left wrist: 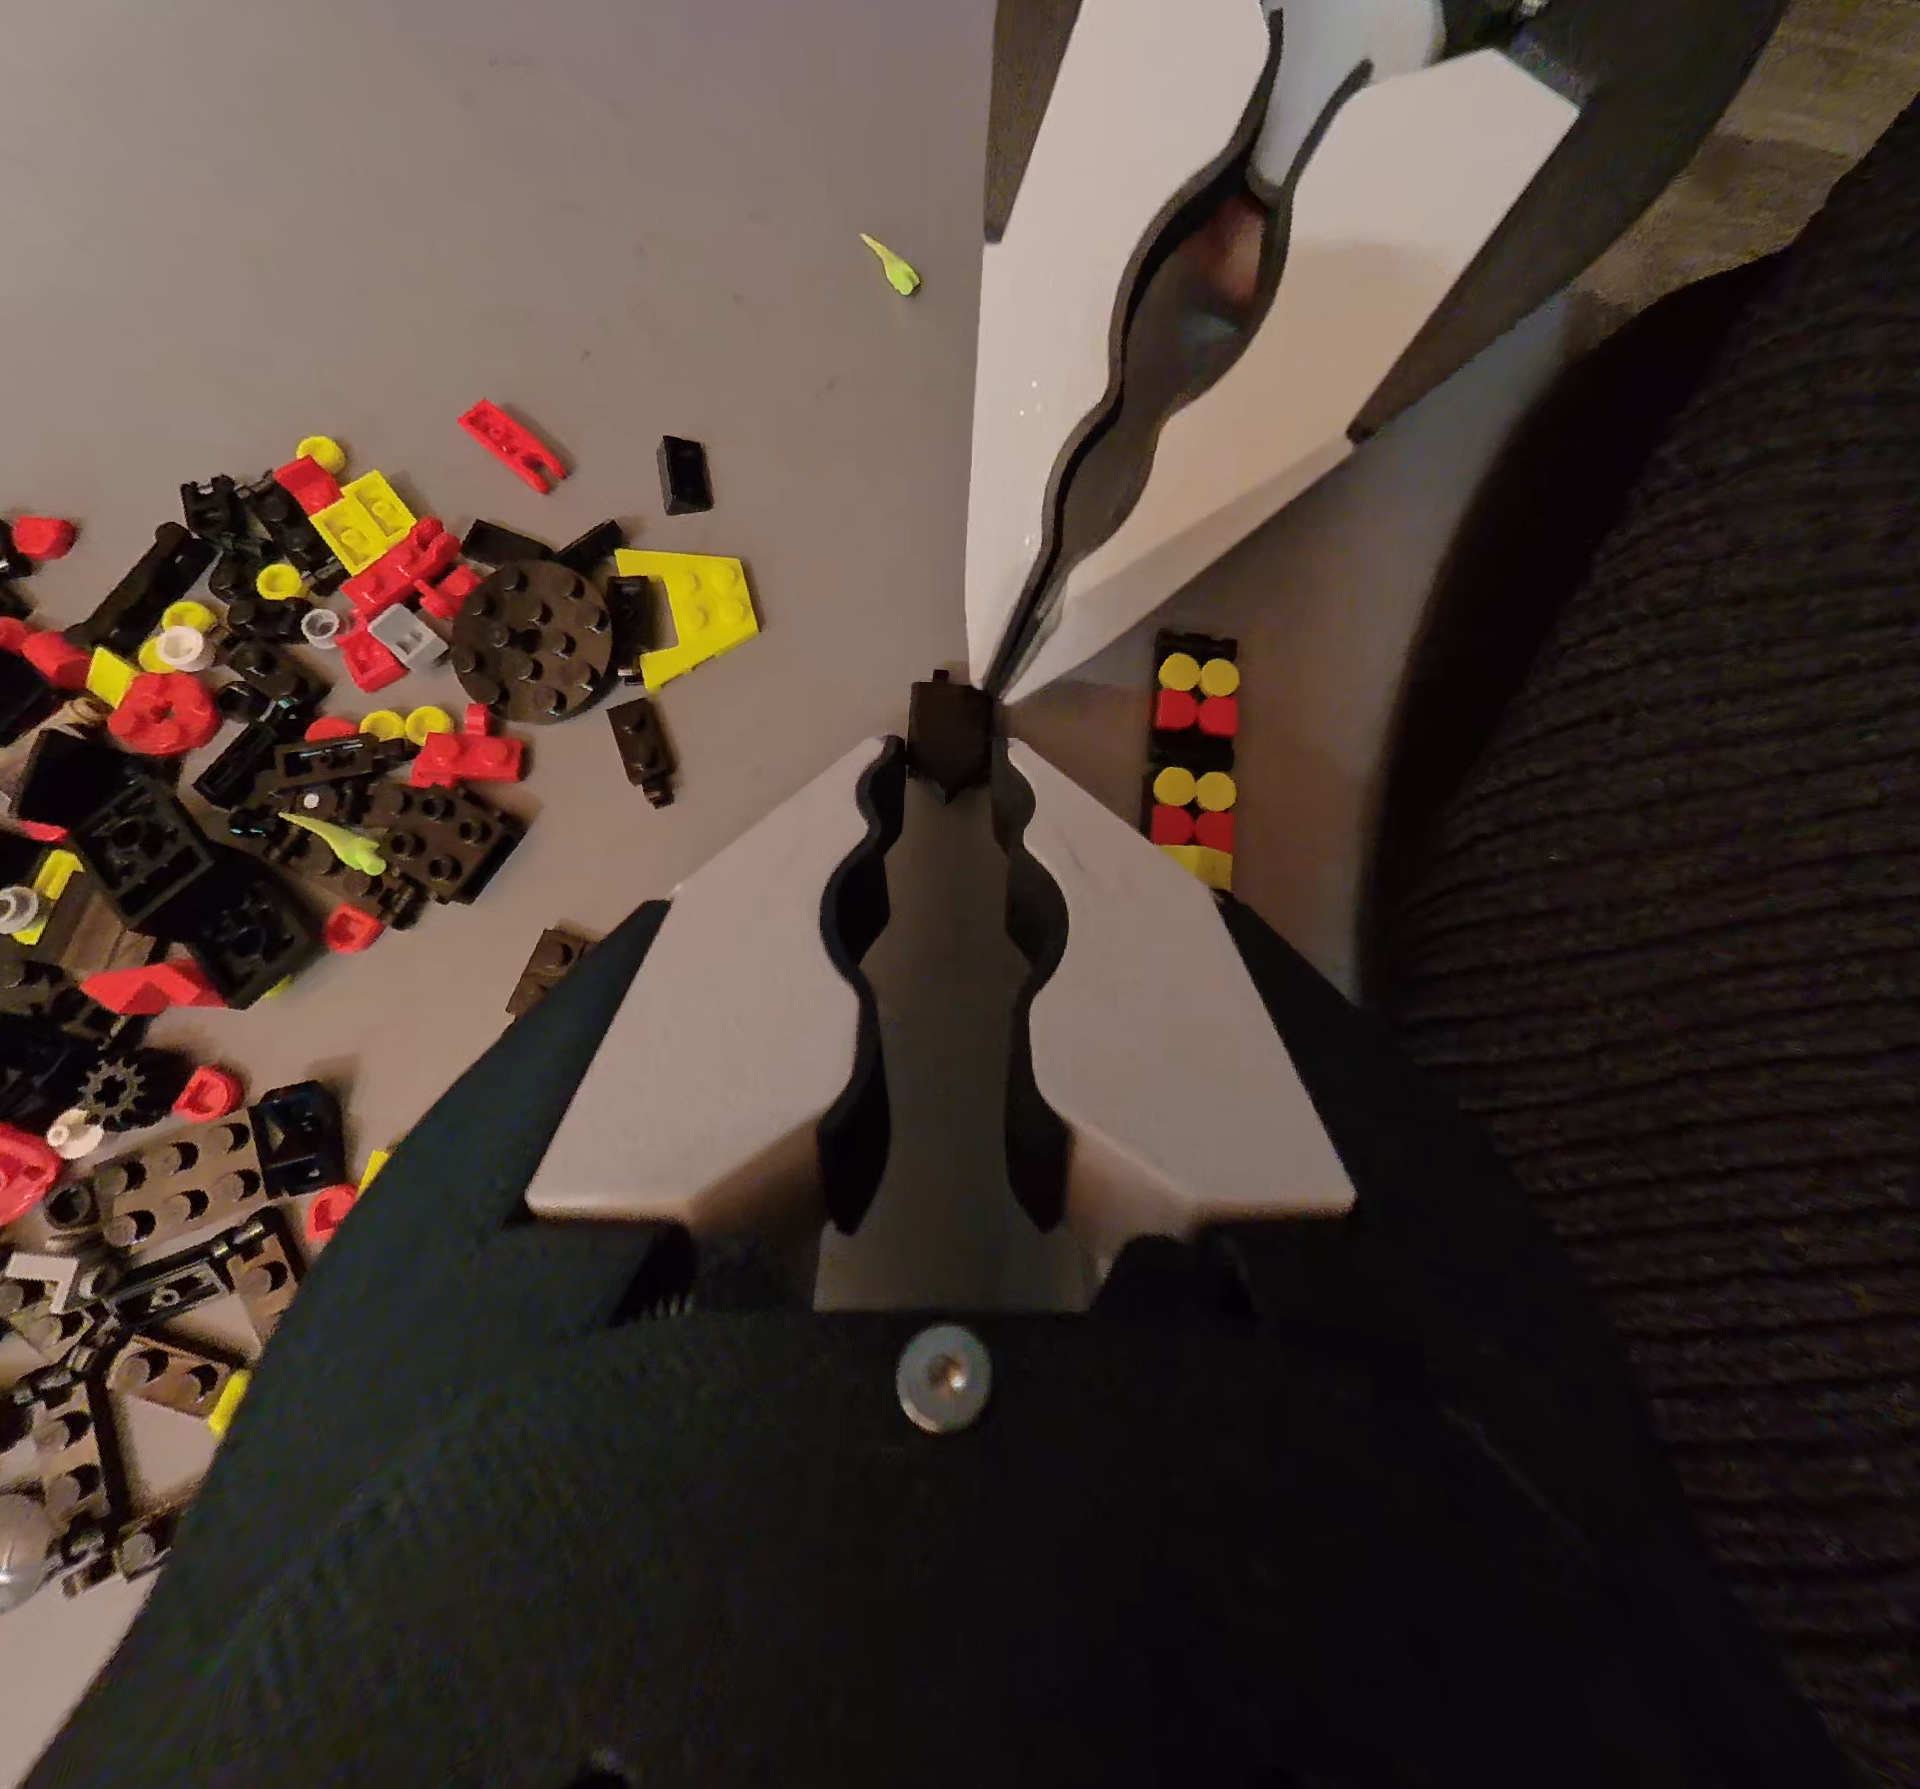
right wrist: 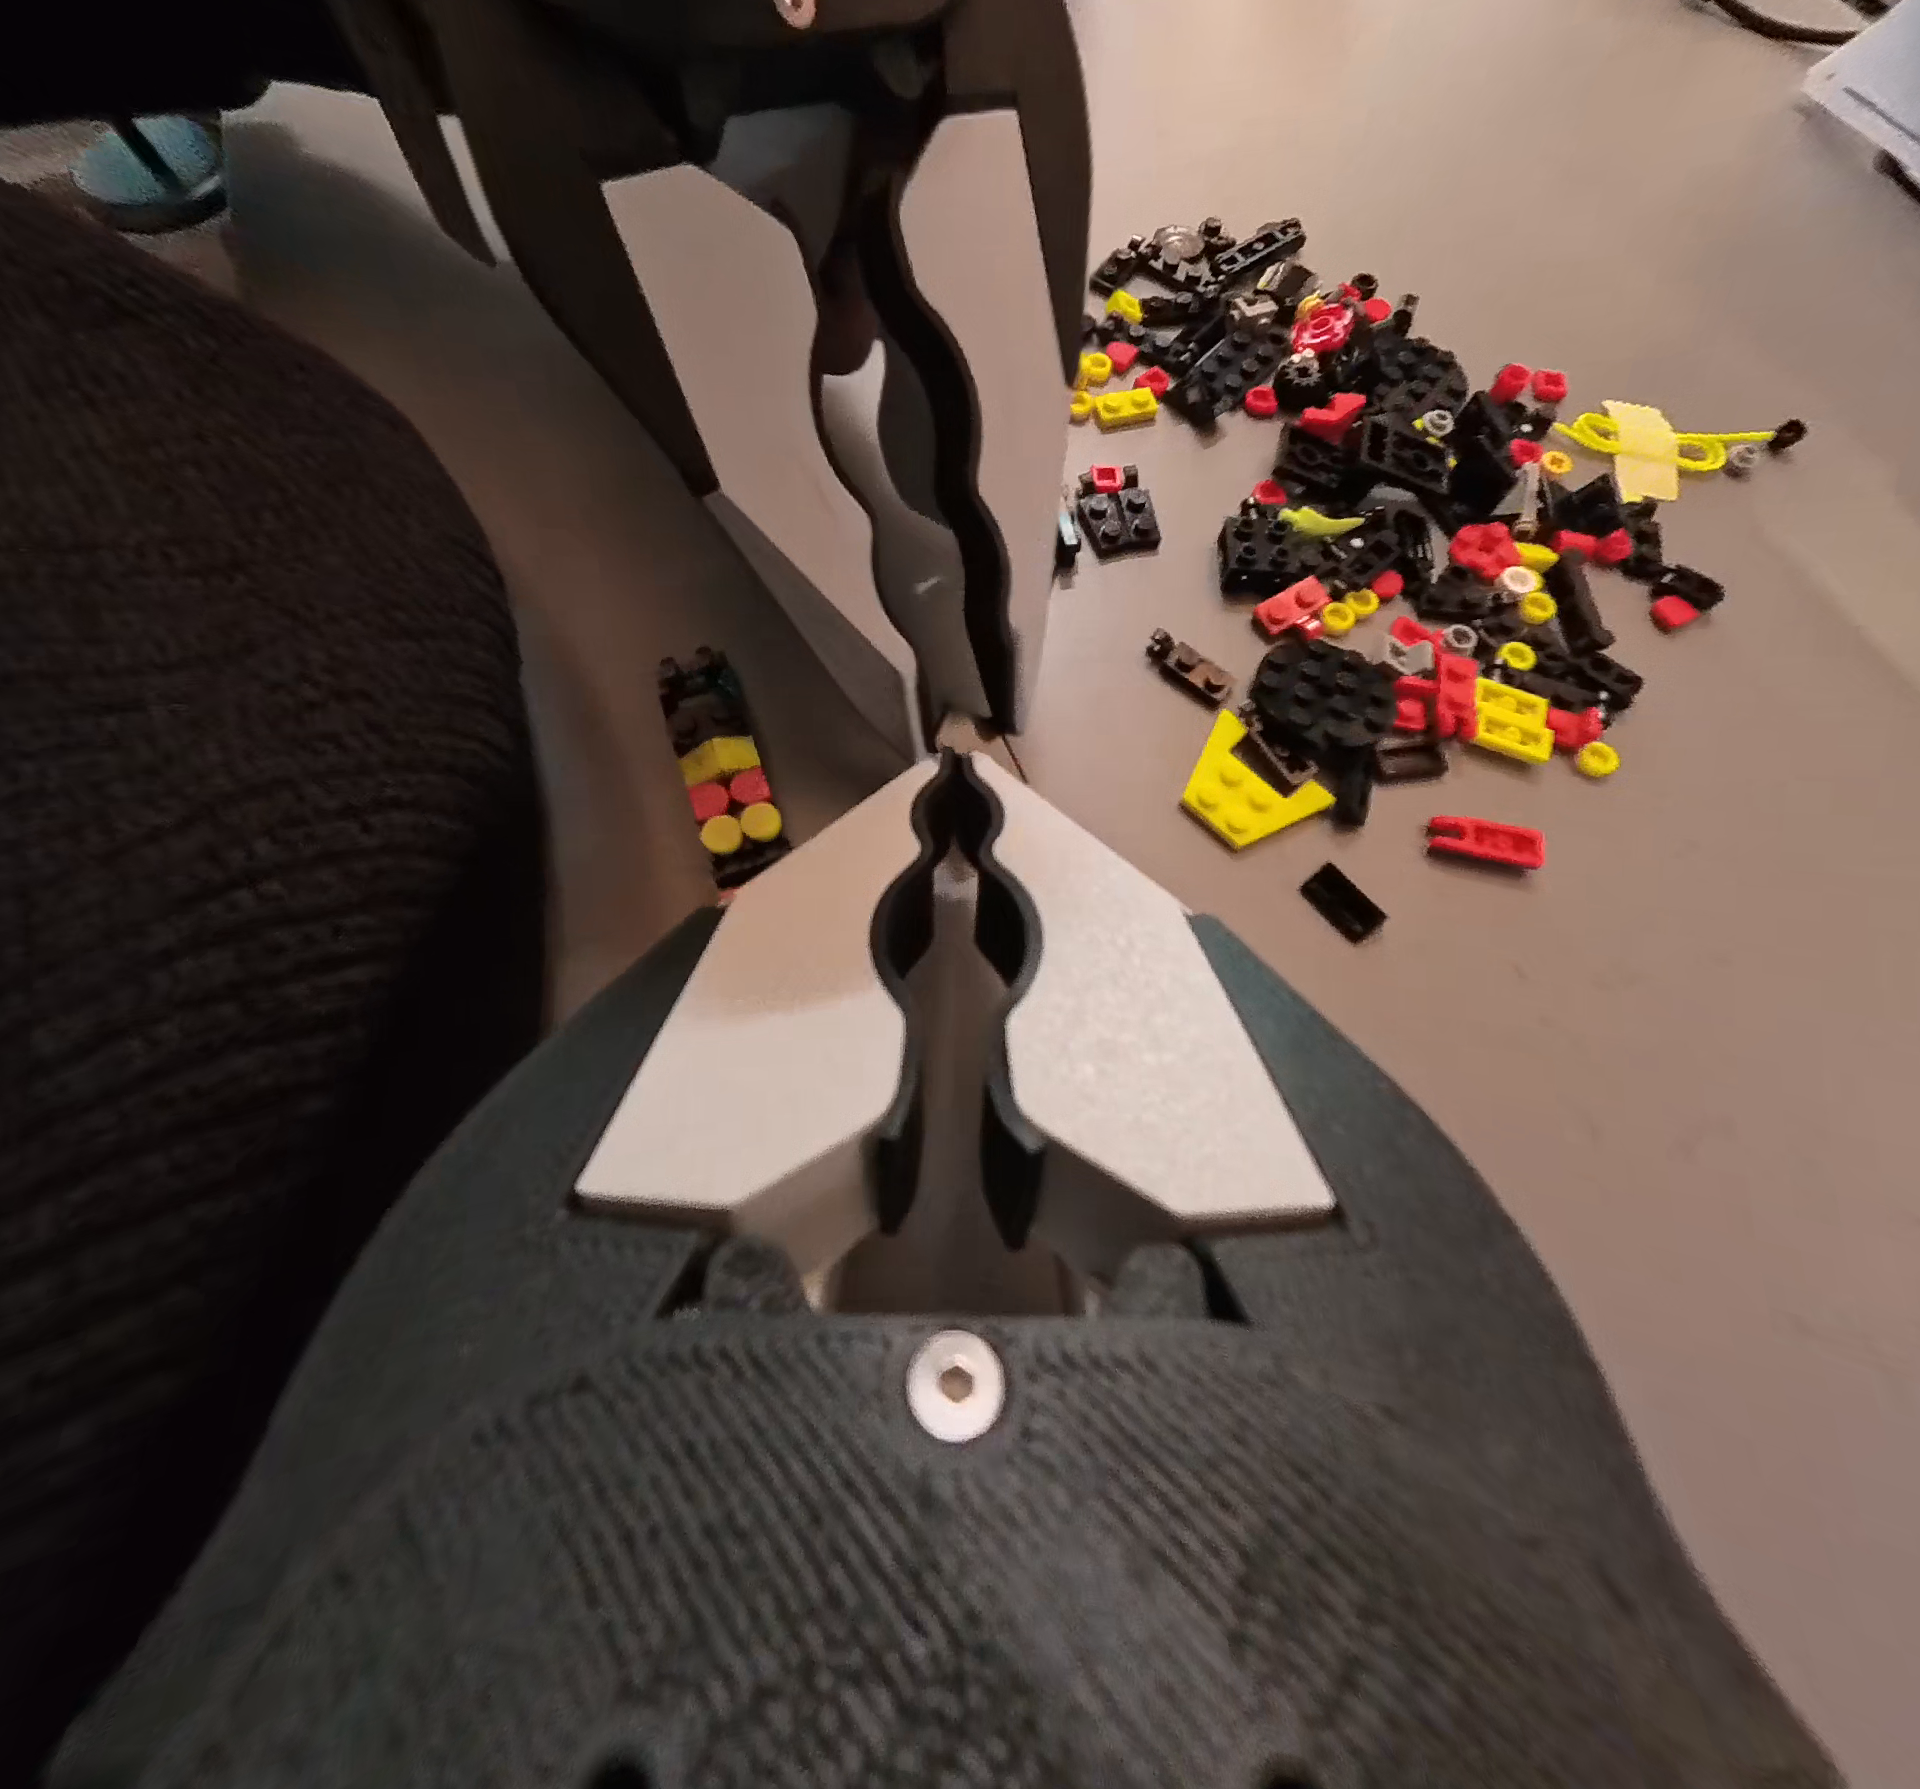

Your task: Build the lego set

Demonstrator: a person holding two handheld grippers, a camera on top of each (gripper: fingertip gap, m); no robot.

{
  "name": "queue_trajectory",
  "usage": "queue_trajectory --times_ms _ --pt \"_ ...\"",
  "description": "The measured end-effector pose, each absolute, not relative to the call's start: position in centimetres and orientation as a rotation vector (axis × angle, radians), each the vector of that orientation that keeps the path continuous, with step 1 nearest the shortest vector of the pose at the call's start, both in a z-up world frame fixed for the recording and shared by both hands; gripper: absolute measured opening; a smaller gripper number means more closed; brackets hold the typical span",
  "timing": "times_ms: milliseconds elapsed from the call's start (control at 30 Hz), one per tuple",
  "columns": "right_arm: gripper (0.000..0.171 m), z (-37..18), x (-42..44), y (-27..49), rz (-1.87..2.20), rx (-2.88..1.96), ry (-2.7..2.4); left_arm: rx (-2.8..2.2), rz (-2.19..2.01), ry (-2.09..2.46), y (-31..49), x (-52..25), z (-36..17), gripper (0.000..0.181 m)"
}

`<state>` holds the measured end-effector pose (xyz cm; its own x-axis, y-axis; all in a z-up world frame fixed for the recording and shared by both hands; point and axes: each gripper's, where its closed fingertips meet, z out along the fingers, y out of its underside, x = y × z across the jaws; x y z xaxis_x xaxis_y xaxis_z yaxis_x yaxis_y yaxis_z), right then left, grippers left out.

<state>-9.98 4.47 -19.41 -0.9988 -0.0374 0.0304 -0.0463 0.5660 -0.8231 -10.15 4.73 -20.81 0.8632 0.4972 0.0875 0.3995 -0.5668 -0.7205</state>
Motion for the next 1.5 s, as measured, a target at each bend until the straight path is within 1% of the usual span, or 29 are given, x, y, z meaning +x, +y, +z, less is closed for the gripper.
queue_trajectory --times_ms 33,467,600,800,933,1167,1400,1500 --pt "0.0 -19.4 -9.9 4.4 1.451 0.077 -2.763 -2.247 0.155 -0.646 4.7 -10.1 -20.9 0.014" --pt "0.0 -19.5 -10.2 4.5 1.462 0.055 -2.778 -2.237 0.14 -0.643 4.7 -10.0 -20.9 0.016" --pt "0.0 -19.3 -11.3 5.0 1.473 0.018 -2.764 -2.25 0.164 -0.622 4.4 -10.0 -20.8 0.021" --pt "0.0 -18.3 -12.7 5.5 1.595 -0.148 -2.781 -2.236 0.118 -0.543 4.1 -9.2 -20.1 0.031" --pt "0.0 -17.8 -13.1 5.6 1.657 -0.22 -2.789 -2.264 0.125 -0.469 3.8 -9.5 -19.9 0.034" --pt "0.0 -17.4 -13.2 5.9 1.699 -0.239 -2.791 -2.401 0.103 -0.273 3.6 -9.4 -20.8 0.029" --pt "0.0 -16.9 -13.3 6.1 1.735 -0.249 -2.791 -2.469 0.087 -0.211 3.7 -9.9 -21.8 0.029" --pt "0.0 -16.7 -13.4 6.2 1.744 -0.257 -2.785 -2.469 0.061 -0.203 3.8 -9.7 -21.9 0.025"
